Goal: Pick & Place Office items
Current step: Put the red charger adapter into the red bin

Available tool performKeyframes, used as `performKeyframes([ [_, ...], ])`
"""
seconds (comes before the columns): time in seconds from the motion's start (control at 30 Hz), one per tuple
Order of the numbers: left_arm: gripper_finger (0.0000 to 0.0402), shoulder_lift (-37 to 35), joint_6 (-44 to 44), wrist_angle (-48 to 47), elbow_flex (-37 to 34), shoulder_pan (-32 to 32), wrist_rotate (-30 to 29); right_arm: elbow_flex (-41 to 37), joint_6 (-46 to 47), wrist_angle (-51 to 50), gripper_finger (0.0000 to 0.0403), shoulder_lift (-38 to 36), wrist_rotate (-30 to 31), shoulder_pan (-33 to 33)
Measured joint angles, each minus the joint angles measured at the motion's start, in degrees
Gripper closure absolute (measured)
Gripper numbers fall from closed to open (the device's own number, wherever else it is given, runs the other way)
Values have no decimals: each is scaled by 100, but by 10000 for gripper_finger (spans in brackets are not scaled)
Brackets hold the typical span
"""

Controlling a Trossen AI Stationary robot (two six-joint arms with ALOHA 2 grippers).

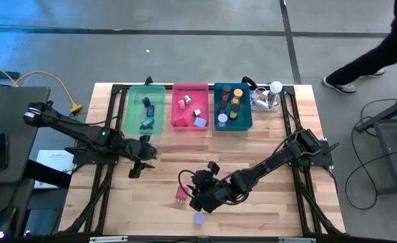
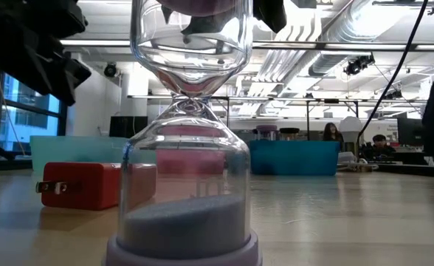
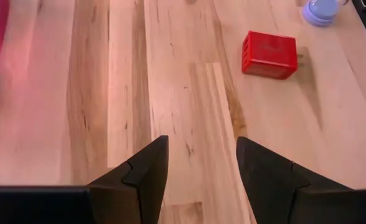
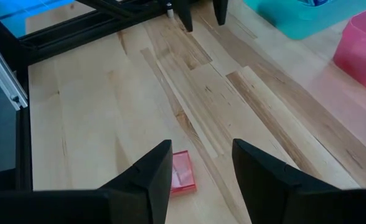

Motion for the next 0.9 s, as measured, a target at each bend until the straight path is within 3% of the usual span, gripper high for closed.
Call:
performKeyframes([
  [0.17,218,2,38,91,0,-84,-33,0,0,0,248,0,0,-4],
  [0.3,195,4,31,152,0,-73,-33,0,-37,0,248,2,0,-4],
  [0.47,125,281,-344,177,0,-71,-53,0,-42,-1,248,2,0,-4],
  [0.7,23,1320,-820,745,-2,-71,-23,0,-45,-2,248,2,20,-4],
  [0.8,9,1585,-672,842,1,-68,362,0,-237,-2,248,2,-61,-4],
  [0.9,7,1651,249,697,58,-109,1053,-4,-581,-56,248,-54,-155,19],
])
